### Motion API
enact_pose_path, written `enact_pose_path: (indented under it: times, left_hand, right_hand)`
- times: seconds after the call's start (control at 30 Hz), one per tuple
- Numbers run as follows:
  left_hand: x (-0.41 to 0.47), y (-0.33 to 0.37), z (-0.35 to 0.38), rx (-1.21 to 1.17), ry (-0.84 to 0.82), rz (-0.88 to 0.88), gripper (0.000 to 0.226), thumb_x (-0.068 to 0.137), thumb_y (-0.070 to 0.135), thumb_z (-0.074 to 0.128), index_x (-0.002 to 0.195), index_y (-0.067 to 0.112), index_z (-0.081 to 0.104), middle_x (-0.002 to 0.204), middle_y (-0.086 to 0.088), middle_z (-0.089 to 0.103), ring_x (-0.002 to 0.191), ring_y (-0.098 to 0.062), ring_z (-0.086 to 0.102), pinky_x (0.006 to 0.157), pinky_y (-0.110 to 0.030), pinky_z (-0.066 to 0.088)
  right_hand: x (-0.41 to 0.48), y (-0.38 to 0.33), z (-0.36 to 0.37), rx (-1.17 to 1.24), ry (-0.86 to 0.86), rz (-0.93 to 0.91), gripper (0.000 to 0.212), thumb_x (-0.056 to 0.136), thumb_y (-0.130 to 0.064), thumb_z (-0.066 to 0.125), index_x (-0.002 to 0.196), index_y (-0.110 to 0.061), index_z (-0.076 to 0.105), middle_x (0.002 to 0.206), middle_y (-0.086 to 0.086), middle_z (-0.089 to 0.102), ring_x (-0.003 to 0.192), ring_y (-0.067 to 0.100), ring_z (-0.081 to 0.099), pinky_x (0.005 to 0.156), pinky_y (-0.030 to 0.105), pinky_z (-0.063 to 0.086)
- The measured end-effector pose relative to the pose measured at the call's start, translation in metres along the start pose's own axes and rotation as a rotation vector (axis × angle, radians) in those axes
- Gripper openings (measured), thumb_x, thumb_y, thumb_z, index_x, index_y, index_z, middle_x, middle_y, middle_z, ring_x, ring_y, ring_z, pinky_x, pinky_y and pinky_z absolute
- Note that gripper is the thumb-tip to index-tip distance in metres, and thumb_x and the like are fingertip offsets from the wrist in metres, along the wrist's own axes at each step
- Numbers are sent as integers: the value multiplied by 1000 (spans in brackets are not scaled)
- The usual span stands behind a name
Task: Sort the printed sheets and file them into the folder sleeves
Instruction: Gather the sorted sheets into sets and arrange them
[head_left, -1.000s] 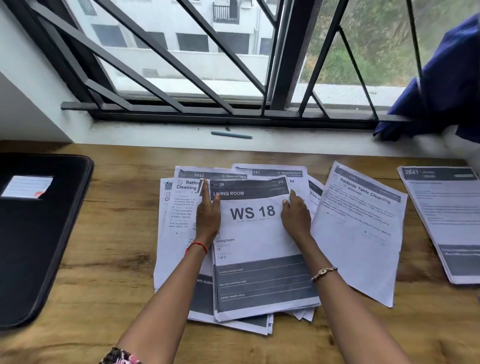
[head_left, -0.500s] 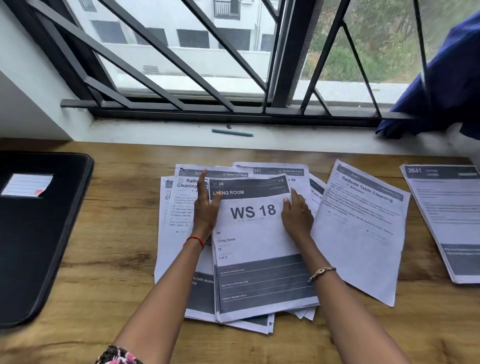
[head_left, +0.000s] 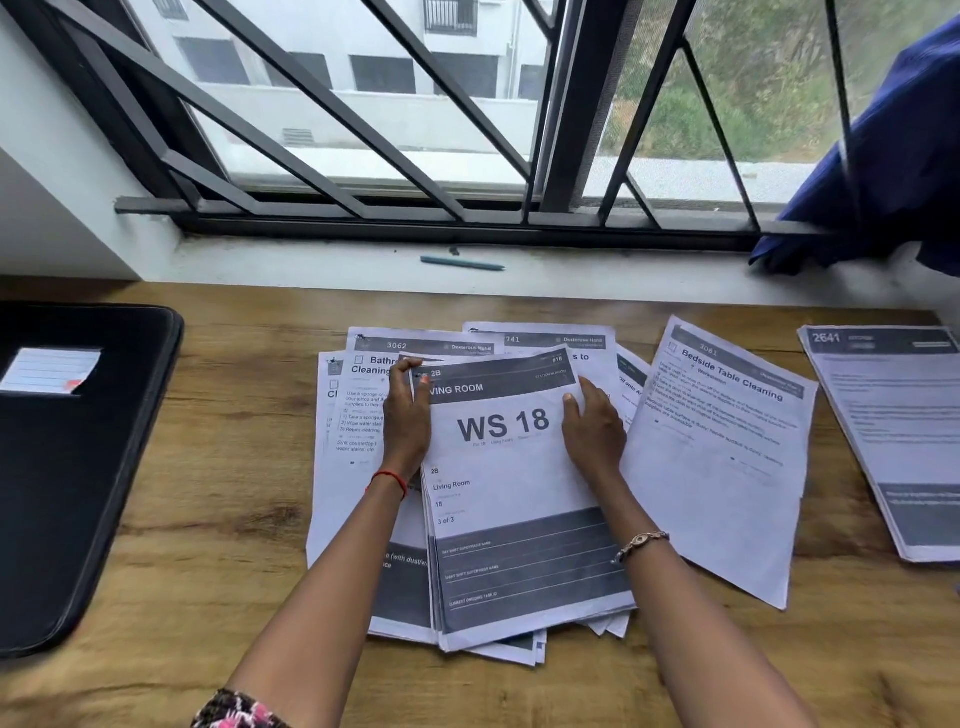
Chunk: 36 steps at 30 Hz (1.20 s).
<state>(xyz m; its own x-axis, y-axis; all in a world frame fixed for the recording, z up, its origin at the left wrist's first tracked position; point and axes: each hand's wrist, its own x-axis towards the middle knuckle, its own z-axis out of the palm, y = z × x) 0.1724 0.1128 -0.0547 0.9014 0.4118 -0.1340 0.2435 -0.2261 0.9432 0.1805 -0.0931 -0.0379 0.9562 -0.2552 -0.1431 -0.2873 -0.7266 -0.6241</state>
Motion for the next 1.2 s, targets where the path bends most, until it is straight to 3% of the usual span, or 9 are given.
enact_pose_path:
  times: [0.2,0.33,0.4,0.47,0.57,0.73,0.83,0.97,1.2]
  left_hand:
    - [0,3,1,32,13,-18,37,99,23,43,133,9,43,129,-13,56,117,-27,53,94,-38,46]
    - [-4,6,2,-1,15,13,19,98,19,46,92,4,55,77,1,59,77,-18,57,61,-20,43]
    - [0,4,3,-62,-3,-31,28,96,25,51,86,0,57,74,-2,58,74,-19,54,64,-28,43]
    - [1,9,5,-148,-29,-60,30,94,35,53,85,7,59,79,-6,59,74,-17,55,69,-33,43]
    - [-12,37,12,-230,-143,-63,22,100,24,43,109,10,58,93,5,60,89,5,59,75,-13,44]
    - [-27,56,31,-248,-348,40,45,99,15,45,141,21,33,141,3,36,127,-11,37,101,-22,35]
    - [-34,64,44,-299,-383,69,38,96,8,50,130,22,43,134,1,41,113,-10,49,86,-15,45]
    - [-49,73,66,-323,-382,62,24,95,2,47,114,17,47,98,-1,59,73,0,63,61,-16,52]
    - [-71,83,115,-276,-483,45,15,100,10,39,112,18,42,99,-9,57,82,-23,59,72,-37,53]
  right_hand:
    - [-1,2,0,148,48,24,40,97,-21,47,134,-9,49,134,11,55,122,28,52,99,34,41]
    - [-3,3,-4,314,62,-12,34,93,-11,52,127,-3,56,126,13,61,117,26,56,99,32,43]
    - [-3,4,-8,384,82,-1,32,91,-7,54,122,-1,59,121,12,63,113,24,58,95,28,45]
    - [-3,7,-16,435,95,36,31,90,-6,56,121,1,59,118,9,63,109,17,56,89,22,41]
    - [-3,19,-29,528,120,83,31,89,-5,58,119,1,59,115,11,63,108,19,58,88,23,44]
    - [-11,44,-57,561,179,93,29,88,-2,58,115,4,61,112,15,65,105,26,62,85,26,47]
    - [-17,58,-76,568,212,101,31,87,-4,60,117,4,60,115,15,64,107,23,59,90,28,46]
    - [-25,79,-93,579,254,130,30,87,-5,61,116,3,61,113,13,63,103,19,57,89,28,46]
    - [-39,113,-121,584,305,89,17,91,-4,55,103,2,65,103,13,67,91,17,59,75,24,48]
